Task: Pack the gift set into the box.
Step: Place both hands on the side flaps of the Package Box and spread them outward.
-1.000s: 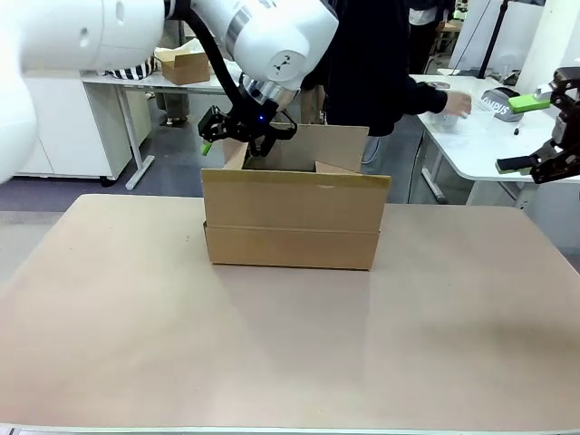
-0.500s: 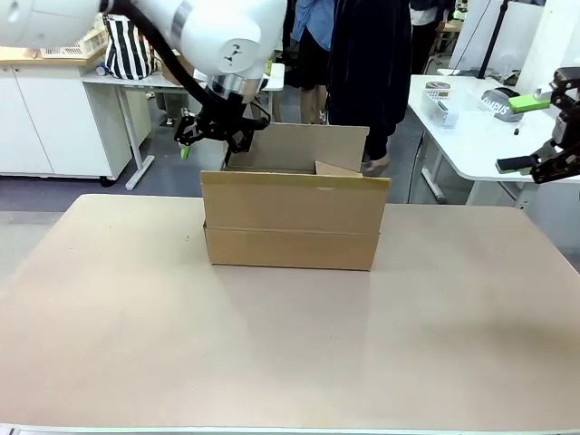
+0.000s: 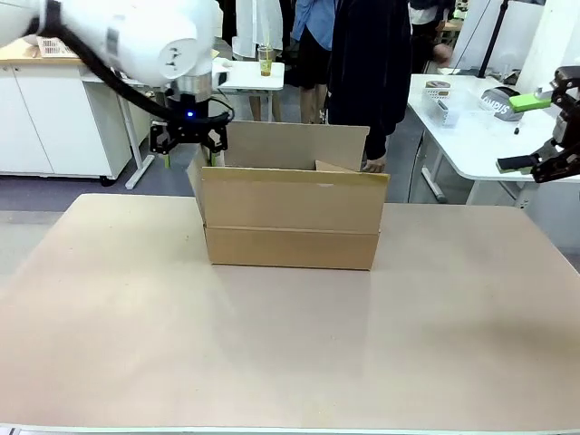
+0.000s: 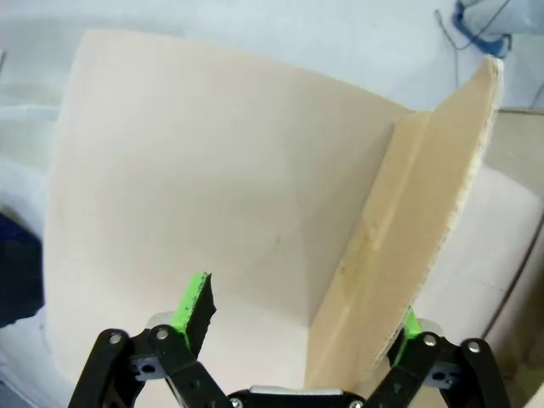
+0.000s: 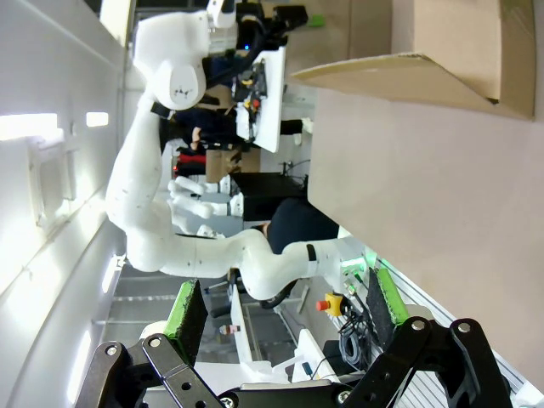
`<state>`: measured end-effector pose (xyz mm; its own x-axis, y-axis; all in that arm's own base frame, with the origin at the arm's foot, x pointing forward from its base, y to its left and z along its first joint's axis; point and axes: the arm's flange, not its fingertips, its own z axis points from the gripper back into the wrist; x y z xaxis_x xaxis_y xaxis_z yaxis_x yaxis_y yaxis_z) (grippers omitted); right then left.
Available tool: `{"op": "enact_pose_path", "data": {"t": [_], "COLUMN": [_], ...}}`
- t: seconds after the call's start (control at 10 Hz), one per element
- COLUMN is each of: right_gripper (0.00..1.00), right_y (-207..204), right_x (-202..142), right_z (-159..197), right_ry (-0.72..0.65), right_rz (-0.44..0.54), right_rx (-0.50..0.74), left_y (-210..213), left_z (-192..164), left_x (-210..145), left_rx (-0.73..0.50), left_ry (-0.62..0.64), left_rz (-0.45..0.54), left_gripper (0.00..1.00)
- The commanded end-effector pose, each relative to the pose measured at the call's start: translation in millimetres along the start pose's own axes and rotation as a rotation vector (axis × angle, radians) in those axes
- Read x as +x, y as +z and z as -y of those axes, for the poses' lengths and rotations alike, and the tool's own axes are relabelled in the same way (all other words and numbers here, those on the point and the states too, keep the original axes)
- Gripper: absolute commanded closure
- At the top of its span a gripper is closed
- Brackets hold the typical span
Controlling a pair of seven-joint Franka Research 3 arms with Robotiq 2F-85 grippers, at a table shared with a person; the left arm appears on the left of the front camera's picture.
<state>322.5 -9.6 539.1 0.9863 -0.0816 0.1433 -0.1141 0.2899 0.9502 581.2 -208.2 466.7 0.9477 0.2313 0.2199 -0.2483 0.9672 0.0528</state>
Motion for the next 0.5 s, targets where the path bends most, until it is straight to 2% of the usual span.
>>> {"op": "enact_pose_path", "data": {"t": [0.0,0.1,0.4], "right_gripper": [0.00,0.00,0.00], "right_y": [-1,-1,-1], "right_x": [2,2,2], "right_z": [-1,-1,-1], "right_ry": [0.026,0.026,0.026], "right_rz": [0.005,0.005,0.005], "right_rx": [0.021,0.021,0.021], "left_y": [-13,-22,-56], "left_z": [-38,-49,-74], "left_x": [-9,-8,-5], "left_rx": [-0.119,-0.175,-0.456], "left_ry": [-0.026,-0.045,-0.185], "left_rz": [-0.040,-0.050,-0.045], "left_gripper": [0.00,0.00,0.00]}}
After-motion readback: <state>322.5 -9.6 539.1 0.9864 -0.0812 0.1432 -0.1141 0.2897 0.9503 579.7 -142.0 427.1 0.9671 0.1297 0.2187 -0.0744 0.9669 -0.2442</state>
